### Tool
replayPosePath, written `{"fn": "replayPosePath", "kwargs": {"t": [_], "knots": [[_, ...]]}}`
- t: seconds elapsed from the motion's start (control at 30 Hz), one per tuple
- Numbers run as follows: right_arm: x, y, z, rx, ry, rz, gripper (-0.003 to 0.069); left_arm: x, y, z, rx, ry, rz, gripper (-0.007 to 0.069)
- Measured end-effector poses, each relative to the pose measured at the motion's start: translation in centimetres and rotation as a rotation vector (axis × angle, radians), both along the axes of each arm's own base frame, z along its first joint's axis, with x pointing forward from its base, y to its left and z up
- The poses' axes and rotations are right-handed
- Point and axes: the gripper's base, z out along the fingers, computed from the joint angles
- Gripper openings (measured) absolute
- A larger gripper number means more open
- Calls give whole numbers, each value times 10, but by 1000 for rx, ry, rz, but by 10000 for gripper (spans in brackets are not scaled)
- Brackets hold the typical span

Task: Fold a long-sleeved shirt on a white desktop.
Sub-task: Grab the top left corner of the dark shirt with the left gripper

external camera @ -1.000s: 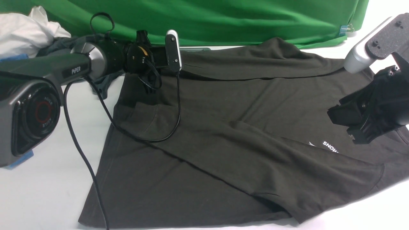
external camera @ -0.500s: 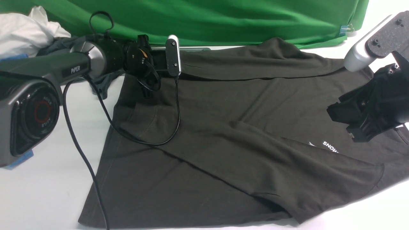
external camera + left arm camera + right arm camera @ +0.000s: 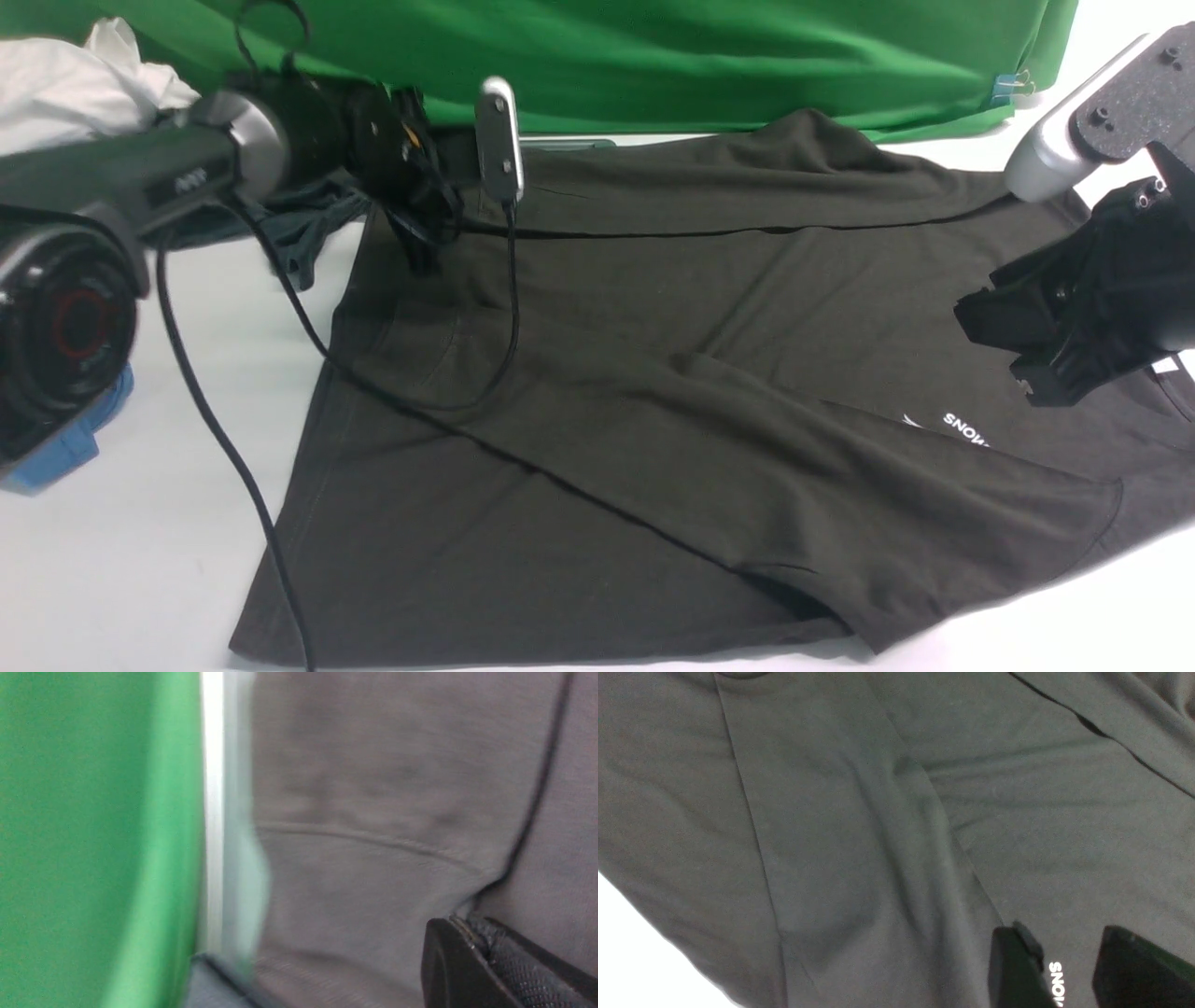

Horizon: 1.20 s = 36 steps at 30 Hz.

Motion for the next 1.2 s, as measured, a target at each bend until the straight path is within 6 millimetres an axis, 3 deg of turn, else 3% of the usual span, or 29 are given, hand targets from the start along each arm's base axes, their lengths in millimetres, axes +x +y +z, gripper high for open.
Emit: {"fn": "replayPosePath", "kwargs": {"t": [0.1,0.4,0.6,0.77,0.97,1.2], "knots": [[0,0,0,7,-1,-8,237,-1,0,10,-8,-15,5,17],[0,0,0,8,5,-11,235,-1,0,-1,-32,20,22,66],[0,0,0,7,9,-9,234,1,-1,-23,-4,50,-2,285],[0,0,0,11,10,-10,234,6,-1,-31,20,12,-31,367],[0,0,0,12,11,-11,231,11,-2,-37,28,-37,-39,331],[-1,0,0,12,16,-9,226,12,-2,-44,27,-40,-39,159]]}}
